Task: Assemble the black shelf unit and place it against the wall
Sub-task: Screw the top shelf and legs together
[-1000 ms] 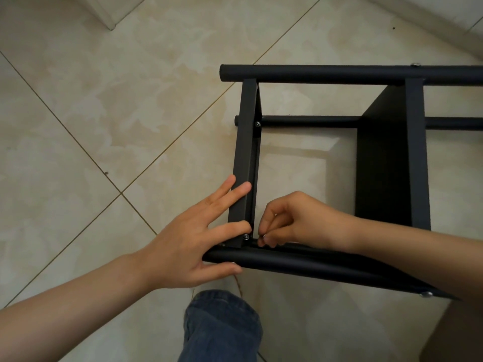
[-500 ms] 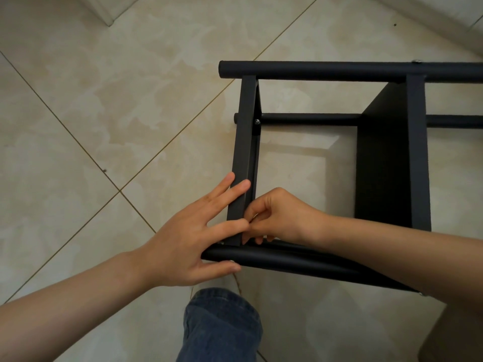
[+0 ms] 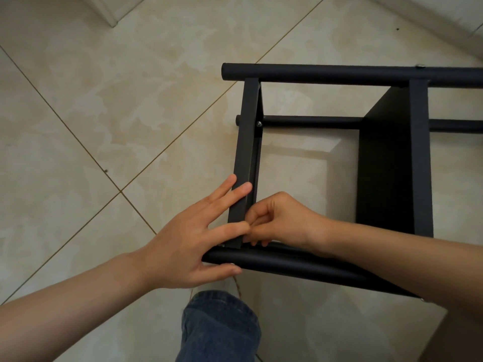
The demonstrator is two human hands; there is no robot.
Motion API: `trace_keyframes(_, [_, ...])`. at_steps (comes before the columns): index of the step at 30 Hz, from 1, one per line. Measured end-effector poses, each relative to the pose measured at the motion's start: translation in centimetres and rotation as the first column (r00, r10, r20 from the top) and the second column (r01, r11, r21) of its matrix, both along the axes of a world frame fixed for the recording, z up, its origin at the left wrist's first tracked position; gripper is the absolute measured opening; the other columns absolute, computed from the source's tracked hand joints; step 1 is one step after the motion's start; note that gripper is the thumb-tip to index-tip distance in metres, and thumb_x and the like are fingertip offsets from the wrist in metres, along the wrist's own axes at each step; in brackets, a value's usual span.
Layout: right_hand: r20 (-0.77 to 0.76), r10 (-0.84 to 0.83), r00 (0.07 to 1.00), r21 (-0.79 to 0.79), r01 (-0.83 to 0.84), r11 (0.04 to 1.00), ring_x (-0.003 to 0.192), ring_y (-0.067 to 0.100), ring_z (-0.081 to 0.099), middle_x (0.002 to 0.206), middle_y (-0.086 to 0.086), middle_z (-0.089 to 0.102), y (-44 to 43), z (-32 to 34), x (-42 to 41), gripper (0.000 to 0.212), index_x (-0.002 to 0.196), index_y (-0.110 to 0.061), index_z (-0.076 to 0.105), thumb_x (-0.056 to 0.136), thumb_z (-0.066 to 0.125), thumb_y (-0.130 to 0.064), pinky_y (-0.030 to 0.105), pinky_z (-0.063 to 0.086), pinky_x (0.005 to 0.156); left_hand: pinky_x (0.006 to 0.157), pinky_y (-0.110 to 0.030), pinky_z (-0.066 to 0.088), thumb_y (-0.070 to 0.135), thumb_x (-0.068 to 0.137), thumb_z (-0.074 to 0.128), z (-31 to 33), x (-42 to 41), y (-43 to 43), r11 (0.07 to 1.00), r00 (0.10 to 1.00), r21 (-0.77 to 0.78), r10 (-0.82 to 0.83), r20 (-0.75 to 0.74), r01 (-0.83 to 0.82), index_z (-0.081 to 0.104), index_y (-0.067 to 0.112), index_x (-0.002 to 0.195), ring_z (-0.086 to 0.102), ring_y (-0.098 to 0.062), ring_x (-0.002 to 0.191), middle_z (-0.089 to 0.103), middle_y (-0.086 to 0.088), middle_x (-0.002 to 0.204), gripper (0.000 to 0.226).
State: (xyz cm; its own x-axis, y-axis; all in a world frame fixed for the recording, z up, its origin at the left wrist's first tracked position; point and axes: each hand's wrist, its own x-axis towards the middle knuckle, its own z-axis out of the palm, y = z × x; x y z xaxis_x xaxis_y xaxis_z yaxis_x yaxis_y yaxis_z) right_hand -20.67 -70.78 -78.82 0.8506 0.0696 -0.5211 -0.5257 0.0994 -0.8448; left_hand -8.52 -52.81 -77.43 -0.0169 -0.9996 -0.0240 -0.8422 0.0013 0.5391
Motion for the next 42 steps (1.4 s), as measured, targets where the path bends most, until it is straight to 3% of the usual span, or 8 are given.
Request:
trace_keyframes(8, [-0.063,-0.016,0.998,0.140,0.025,0.990,0.066,0.003,0.065,0.070,-0.004,0.072,-0.4,0.0,-0.6,0.012,0.082,-0.018,0.078,0.088,0.071,-0.010,0.017,0.054,0.066,0.121,-0.030,0.024,0.053,0.097,0.056,-0.1,-0.1,0.0,1.000,1.000,-0.011,-0.004,0.008,0.005,0.060,0.020,0.133,0.010,-0.036,0.155,0.021,-0.020,0.164,0.049])
trace_keyframes(15, [-0.246,0.063,0.967,0.347,0.027,0.938,0.068,0.008,0.056,0.073,-0.004,0.070,-0.2,-0.7,0.0,0.025,0.070,-0.024,0.075,0.089,0.070,-0.009,0.025,0.048,0.074,0.123,-0.032,0.023,0.054,0.097,0.055,-0.4,0.0,0.0,1.000,1.000,-0.026,-0.008,0.021,0.008,0.053,0.024,0.137,0.009,-0.037,0.155,0.019,-0.017,0.166,0.050])
trace_keyframes(20, [-0.308,0.135,0.942,0.439,0.015,0.898,0.073,0.012,0.059,0.086,0.003,0.070,-0.5,-1.1,0.0,0.008,0.091,-0.014,0.074,0.092,0.066,-0.012,0.026,0.052,0.078,0.123,-0.033,0.022,0.054,0.095,0.058,-0.5,0.0,0.2,1.000,1.000,-0.024,-0.005,0.026,0.005,0.048,0.027,0.141,0.009,-0.036,0.155,0.017,-0.014,0.167,0.055])
trace_keyframes(27, [-0.373,0.144,0.917,0.443,0.040,0.896,0.080,0.014,0.061,0.092,0.003,0.071,-0.5,-1.7,0.0,0.028,0.117,-0.004,0.069,0.092,0.067,-0.016,0.031,0.049,0.087,0.123,-0.031,0.021,0.053,0.095,0.058,-0.4,0.0,0.0,0.999,1.000,-0.035,-0.004,0.027,0.005,0.050,0.026,0.138,0.010,-0.036,0.155,0.020,-0.016,0.166,0.052])
trace_keyframes(31, [-0.369,0.154,0.916,0.420,0.017,0.907,0.074,0.012,0.060,0.084,0.002,0.070,-0.3,-1.8,0.3,0.011,0.094,-0.010,0.074,0.092,0.067,-0.018,0.030,0.049,0.084,0.123,-0.031,0.021,0.052,0.094,0.060,-0.2,0.0,0.0,1.000,1.000,-0.029,-0.007,0.025,0.007,0.057,0.022,0.132,0.010,-0.037,0.155,0.023,-0.019,0.164,0.049])
trace_keyframes(36, [-0.359,0.166,0.918,0.384,-0.017,0.923,0.066,0.009,0.058,0.072,-0.002,0.068,-0.1,-2.0,0.4,0.028,0.065,-0.021,0.074,0.092,0.067,-0.025,0.024,0.049,0.072,0.123,-0.032,0.022,0.052,0.094,0.061,-0.2,0.0,0.1,1.000,1.000,-0.024,-0.005,0.021,0.006,0.063,0.018,0.128,0.011,-0.038,0.155,0.024,-0.020,0.164,0.048])
trace_keyframes(40, [-0.358,0.176,0.917,0.436,-0.003,0.900,0.075,0.013,0.058,0.083,0.001,0.070,-0.5,-1.8,0.3,0.009,0.094,-0.011,0.074,0.092,0.067,-0.017,0.030,0.049,0.084,0.123,-0.033,0.023,0.053,0.095,0.058,-0.4,0.0,0.1,1.000,1.000,-0.026,-0.005,0.013,0.005,0.053,0.025,0.134,0.010,-0.037,0.155,0.021,-0.017,0.166,0.048])
trace_keyframes(42, [-0.352,0.186,0.917,0.451,-0.008,0.892,0.079,0.013,0.059,0.087,0.001,0.070,-0.7,-1.8,0.3,0.015,0.103,-0.008,0.073,0.091,0.067,-0.015,0.032,0.049,0.087,0.123,-0.033,0.023,0.053,0.095,0.058,-0.5,0.0,0.1,0.999,1.000,-0.033,-0.005,0.013,0.006,0.051,0.026,0.136,0.010,-0.037,0.155,0.020,-0.016,0.166,0.049])
